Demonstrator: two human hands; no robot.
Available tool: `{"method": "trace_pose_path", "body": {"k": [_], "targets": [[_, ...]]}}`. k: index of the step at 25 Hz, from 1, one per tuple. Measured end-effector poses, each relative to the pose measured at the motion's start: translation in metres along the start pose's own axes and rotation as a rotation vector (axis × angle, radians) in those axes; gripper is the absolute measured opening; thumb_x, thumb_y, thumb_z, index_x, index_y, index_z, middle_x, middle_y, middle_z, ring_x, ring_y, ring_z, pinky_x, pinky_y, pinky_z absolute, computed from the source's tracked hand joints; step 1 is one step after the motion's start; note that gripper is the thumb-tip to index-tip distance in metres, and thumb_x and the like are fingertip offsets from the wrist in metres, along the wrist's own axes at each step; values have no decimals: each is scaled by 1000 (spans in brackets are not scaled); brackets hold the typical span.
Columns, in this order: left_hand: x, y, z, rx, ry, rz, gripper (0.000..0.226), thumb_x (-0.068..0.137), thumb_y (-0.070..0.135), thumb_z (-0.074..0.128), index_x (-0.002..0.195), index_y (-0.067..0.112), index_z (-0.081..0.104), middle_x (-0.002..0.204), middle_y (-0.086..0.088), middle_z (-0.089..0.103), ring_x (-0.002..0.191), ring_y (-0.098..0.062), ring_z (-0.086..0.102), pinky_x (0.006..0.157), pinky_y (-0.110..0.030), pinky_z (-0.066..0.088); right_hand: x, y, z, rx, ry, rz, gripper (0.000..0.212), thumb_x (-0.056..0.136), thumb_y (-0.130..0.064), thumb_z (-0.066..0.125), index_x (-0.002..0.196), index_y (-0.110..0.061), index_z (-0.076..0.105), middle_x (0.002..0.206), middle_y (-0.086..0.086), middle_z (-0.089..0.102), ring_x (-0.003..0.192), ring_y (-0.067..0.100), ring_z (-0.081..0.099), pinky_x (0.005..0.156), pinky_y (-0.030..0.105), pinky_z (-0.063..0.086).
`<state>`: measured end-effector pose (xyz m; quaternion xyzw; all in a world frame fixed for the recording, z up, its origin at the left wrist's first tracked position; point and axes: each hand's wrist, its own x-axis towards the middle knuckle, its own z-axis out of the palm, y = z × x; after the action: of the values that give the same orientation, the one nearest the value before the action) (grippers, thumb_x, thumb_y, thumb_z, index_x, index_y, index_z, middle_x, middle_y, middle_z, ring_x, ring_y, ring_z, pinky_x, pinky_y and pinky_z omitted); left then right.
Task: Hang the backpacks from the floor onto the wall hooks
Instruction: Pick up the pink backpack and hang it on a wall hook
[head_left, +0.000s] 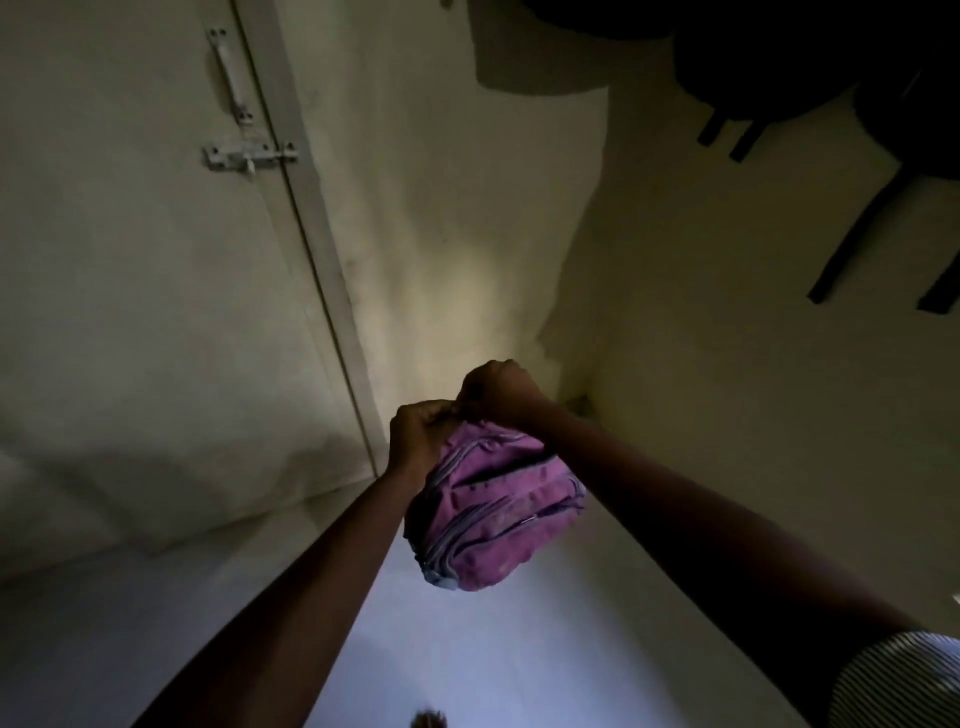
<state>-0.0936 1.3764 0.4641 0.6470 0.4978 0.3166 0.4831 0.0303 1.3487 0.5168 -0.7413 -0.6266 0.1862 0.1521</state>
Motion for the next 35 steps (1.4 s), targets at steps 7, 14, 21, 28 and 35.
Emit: {"method": "trace_pose_path", "body": {"k": [7, 14, 21, 28, 35], "targets": [[97, 90, 9, -39, -113, 290, 21, 85, 4, 60, 101, -3, 70, 103, -20, 72, 94, -22, 64, 87, -35, 51, 32, 31, -72, 439, 346, 115, 25, 78, -11, 72, 102, -5, 67, 92, 0, 63, 66, -4, 56, 61, 4, 42], [181, 232, 45, 6, -165, 664, 23, 84, 13, 64, 99, -2, 71, 102, -16, 73, 88, -15, 62, 60, 0, 40, 63, 61, -203, 293, 637, 157, 12, 89, -16, 60, 95, -12, 70, 84, 1, 65, 70, 11, 57, 67, 29, 49], [231, 373, 92, -170, -332, 912, 23, 90, 16, 57, 103, 2, 69, 101, -11, 71, 96, -21, 65, 82, -30, 52, 58, 73, -339, 612, 816, 51, 14, 91, -26, 56, 93, -17, 67, 85, 3, 68, 82, 16, 63, 73, 28, 48], [254, 473, 156, -474, -503, 990, 15, 87, 16, 59, 87, 11, 73, 77, 8, 68, 72, 2, 66, 71, -15, 54, 52, 94, -435, 940, 925, -234, 25, 81, -24, 59, 104, -18, 66, 85, -5, 69, 76, 3, 66, 72, 17, 55], [269, 600, 211, -570, -559, 1198, 16, 88, 18, 59, 94, 9, 71, 88, -2, 67, 81, -9, 62, 75, -19, 49, 57, 100, -545, 578, 1402, -20, 19, 86, -7, 62, 103, -8, 69, 85, 4, 72, 76, 12, 69, 75, 25, 58]]}}
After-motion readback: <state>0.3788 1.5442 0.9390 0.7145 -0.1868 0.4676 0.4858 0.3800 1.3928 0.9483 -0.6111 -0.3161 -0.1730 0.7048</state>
